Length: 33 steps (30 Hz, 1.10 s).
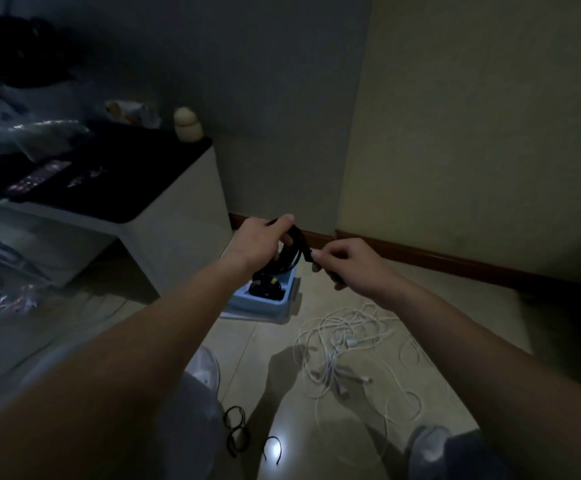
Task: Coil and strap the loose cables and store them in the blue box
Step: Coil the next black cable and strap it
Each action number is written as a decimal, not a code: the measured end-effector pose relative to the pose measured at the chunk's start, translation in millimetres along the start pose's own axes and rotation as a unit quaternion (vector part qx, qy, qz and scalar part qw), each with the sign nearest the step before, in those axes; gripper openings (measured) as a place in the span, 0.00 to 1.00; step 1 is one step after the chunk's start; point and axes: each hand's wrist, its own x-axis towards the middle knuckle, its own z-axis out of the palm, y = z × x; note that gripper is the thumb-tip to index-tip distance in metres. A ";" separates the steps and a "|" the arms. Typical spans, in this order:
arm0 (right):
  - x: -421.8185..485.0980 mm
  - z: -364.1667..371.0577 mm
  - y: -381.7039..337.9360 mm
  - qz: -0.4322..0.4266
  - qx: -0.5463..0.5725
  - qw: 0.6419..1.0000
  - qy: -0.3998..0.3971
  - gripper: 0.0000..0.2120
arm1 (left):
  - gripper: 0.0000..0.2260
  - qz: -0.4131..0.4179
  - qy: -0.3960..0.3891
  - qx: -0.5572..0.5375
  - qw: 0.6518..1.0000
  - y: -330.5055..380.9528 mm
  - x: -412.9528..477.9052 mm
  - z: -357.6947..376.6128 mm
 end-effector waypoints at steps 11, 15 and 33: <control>-6.1 -5.3 -34.1 0.143 0.249 0.957 0.042 0.20 | 0.23 0.015 0.088 -0.094 0.992 24.3 -12.8 24.9; 3.8 -1.8 -32.6 0.185 0.288 0.939 0.026 0.18 | 0.21 0.018 0.101 -0.119 0.988 26.6 -10.7 33.3; 18.4 -0.4 -31.2 0.274 0.313 0.910 0.011 0.14 | 0.21 0.066 0.093 -0.049 0.992 29.2 -18.0 44.9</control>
